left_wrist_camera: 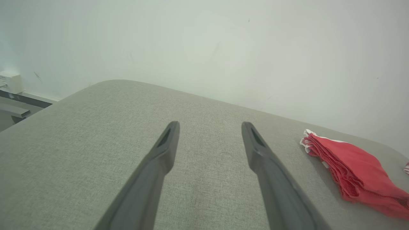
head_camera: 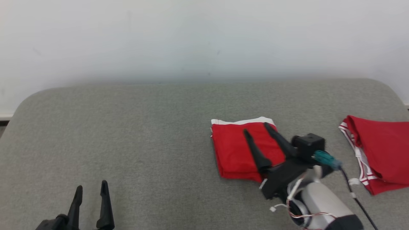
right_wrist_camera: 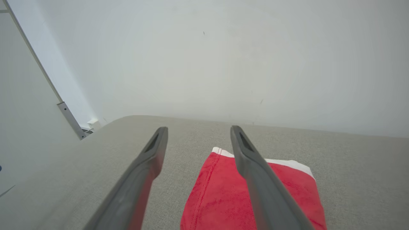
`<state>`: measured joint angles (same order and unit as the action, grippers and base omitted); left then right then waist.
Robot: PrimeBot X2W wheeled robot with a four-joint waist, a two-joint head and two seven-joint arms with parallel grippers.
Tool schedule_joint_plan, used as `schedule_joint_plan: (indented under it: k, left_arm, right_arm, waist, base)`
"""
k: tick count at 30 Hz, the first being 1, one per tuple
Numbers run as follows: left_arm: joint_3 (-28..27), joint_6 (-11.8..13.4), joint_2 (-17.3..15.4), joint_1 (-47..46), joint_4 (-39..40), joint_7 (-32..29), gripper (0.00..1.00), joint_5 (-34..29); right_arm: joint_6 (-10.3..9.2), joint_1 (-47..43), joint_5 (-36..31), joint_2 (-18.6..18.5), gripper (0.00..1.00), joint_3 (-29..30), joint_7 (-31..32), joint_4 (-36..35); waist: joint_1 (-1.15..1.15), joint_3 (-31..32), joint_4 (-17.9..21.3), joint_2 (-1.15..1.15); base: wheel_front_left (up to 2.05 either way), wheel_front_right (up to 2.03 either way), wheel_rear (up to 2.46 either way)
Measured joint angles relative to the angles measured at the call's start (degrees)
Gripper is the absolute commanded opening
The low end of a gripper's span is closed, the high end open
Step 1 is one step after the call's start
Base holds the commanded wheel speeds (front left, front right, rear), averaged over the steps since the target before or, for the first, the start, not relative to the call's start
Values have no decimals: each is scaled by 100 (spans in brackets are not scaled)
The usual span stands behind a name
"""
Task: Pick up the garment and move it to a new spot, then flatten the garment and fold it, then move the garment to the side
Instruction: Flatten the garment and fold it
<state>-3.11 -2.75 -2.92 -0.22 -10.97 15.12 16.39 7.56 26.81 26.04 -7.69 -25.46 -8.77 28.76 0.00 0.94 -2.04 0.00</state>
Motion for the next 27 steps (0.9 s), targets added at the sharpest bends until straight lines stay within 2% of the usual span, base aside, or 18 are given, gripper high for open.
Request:
schedule_joint_plan:
  k: [7, 13, 18, 27]
  left_arm:
    - [-83, 23, 8, 229, 224, -1, 100, -30]
    - [-93, -30, 5, 369, 229, -1, 100, -170]
    - [-66, -87, -11, 371, 81, -1, 100, -338]
    - [-9, -236, -122, 58, -354, 0, 100, -480]
  right_arm:
    - [-1, -903, -690, -192, 100, 1604, -33, -758]
    - [-1, -1558, -1004, -245, 100, 2172, 23, -1135]
    - [-1, -1894, -1103, -331, 100, 2245, 77, -1218]
    - [0, -2043, -1101, -393, 100, 2023, 36, -988]
  waist:
    - [0, 151, 299, 0]
    - [0, 307, 326, 0]
    - [-1, 408, 333, 0]
    - [-1, 553, 331, 0]
  base:
    - [0, 0, 0]
    - [0, 0, 0]
    - [0, 0, 0]
    - [0, 0, 0]
